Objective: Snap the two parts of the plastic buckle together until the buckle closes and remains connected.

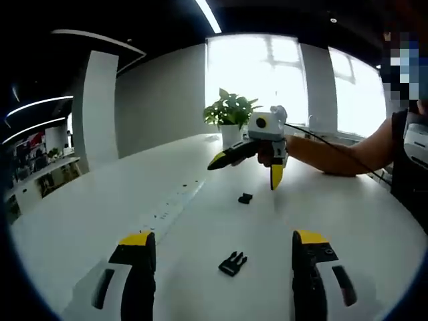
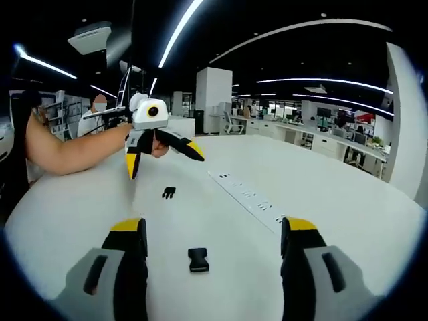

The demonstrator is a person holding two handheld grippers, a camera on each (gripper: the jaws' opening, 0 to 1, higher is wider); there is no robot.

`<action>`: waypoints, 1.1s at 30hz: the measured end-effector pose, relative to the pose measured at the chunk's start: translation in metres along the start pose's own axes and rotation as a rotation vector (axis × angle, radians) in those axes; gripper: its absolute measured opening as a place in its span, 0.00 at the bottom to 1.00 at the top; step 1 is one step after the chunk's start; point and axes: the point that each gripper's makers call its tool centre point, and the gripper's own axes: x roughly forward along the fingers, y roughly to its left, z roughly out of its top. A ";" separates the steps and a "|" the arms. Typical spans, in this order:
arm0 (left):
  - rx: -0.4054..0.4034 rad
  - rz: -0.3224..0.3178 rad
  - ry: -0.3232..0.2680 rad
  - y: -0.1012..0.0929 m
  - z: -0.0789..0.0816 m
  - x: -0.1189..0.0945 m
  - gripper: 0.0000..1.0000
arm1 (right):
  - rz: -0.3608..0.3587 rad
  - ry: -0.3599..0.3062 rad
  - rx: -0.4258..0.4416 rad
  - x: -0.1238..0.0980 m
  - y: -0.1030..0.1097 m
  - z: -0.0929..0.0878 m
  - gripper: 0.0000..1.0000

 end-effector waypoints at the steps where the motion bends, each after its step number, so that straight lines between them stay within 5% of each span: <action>1: -0.003 -0.006 0.005 -0.001 -0.002 0.000 0.85 | 0.008 0.005 -0.001 0.000 0.002 -0.001 0.82; 7: -0.003 -0.062 0.038 -0.010 -0.011 0.002 0.76 | 0.087 0.066 -0.002 -0.001 0.016 -0.017 0.72; 14: -0.009 -0.111 0.072 -0.020 -0.021 0.003 0.70 | 0.100 0.083 0.000 0.000 0.018 -0.022 0.73; 33: -0.016 -0.127 0.094 -0.025 -0.026 0.006 0.66 | 0.139 0.099 0.005 -0.001 0.029 -0.026 0.66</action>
